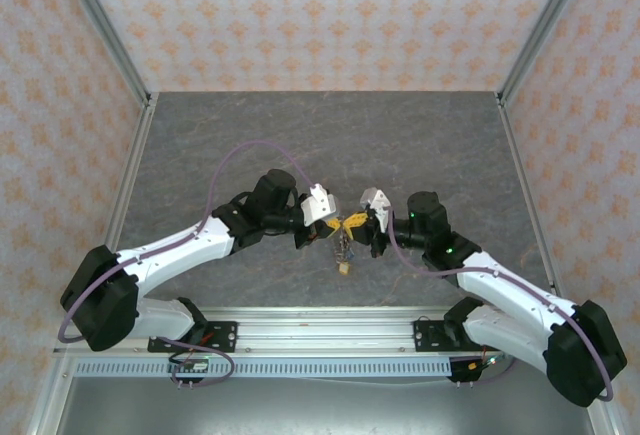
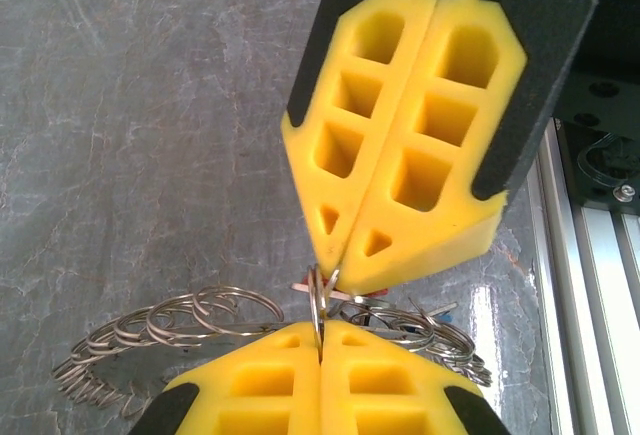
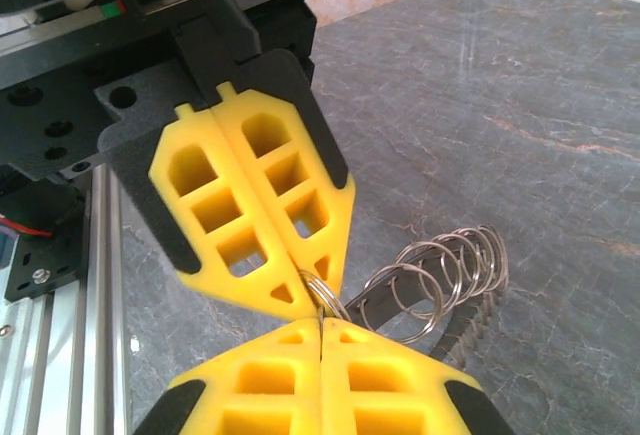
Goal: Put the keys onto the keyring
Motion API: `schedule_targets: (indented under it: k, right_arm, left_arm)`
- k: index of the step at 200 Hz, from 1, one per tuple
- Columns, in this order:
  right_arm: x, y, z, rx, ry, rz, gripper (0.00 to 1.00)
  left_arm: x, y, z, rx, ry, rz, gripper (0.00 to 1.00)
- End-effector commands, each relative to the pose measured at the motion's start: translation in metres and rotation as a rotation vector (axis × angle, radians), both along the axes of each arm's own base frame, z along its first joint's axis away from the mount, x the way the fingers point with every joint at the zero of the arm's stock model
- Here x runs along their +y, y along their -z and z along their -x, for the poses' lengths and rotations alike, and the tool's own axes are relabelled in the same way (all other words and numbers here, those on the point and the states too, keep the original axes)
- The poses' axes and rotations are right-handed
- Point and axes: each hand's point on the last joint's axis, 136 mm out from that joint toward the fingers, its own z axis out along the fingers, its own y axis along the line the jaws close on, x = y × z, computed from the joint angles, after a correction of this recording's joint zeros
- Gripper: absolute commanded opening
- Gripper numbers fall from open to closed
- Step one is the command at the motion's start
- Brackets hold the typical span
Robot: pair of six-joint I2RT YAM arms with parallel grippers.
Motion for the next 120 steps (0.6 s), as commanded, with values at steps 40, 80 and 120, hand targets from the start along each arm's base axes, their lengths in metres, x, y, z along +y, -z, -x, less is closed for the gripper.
schedule_targets:
  k: [40, 80, 120]
  right_arm:
    - [0.005, -0.033, -0.007, -0.127, 0.001, -0.057, 0.00]
    - [0.001, -0.034, 0.000, -0.125, -0.004, -0.068, 0.00]
    - [0.001, -0.035, -0.001, -0.119, 0.004, -0.069, 0.00]
  left_arm:
    - [-0.011, -0.022, -0.003, -0.047, 0.021, 0.051, 0.00]
    - [-0.011, -0.021, -0.005, -0.047, 0.016, 0.046, 0.00]
    - [-0.012, -0.022, -0.005, -0.047, 0.020, 0.050, 0.00]
